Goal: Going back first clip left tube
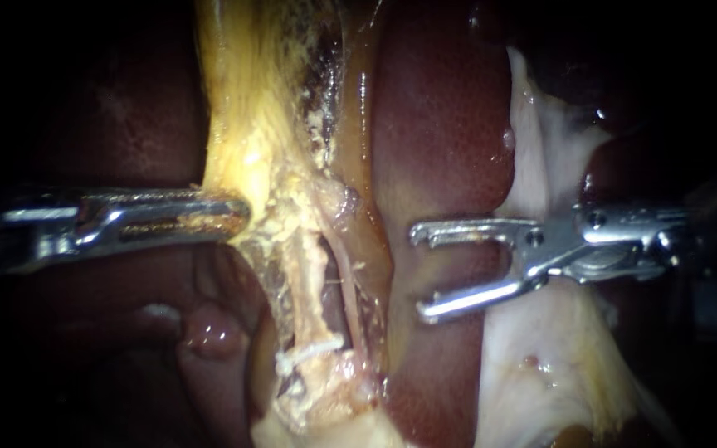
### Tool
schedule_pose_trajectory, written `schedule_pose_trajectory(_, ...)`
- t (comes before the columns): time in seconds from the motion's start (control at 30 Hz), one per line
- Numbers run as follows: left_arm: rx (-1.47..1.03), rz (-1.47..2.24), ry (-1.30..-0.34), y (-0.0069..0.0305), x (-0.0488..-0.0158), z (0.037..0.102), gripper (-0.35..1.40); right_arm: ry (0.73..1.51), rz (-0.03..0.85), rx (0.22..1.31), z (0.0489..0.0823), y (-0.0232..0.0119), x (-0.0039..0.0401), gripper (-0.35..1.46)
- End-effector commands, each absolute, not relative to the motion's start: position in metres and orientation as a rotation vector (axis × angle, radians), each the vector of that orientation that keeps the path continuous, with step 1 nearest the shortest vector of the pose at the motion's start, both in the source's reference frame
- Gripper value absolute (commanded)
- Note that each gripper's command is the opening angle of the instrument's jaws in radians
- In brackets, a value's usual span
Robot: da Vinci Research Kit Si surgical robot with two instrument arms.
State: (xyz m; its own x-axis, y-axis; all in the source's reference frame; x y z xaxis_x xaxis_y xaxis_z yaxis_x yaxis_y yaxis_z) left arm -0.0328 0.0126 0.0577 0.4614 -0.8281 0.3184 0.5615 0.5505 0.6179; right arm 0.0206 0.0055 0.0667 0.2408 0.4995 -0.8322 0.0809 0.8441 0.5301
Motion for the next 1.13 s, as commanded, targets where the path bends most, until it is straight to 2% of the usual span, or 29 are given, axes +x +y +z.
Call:
schedule_pose_trajectory(0.03, 0.462, -0.893, -0.647, 0.0125, -0.0329, 0.0581, -0.33, 1.312, 0.301, 0.526, 0.0668, 0.0056, 0.0206, 0.6)
schedule_pose_trajectory(0.23, 0.471, -0.885, -0.654, 0.0115, -0.0337, 0.0619, -0.33, 1.316, 0.286, 0.514, 0.0669, 0.0055, 0.0207, 0.6)
schedule_pose_trajectory(0.5, 0.494, -0.885, -0.653, 0.0098, -0.0363, 0.0677, -0.33, 1.317, 0.281, 0.51, 0.0669, 0.0055, 0.0207, 0.6)
schedule_pose_trajectory(1.13, 0.497, -0.884, -0.65, 0.0099, -0.0366, 0.068, -0.33, 1.323, 0.267, 0.498, 0.0668, 0.0055, 0.0207, 0.6)
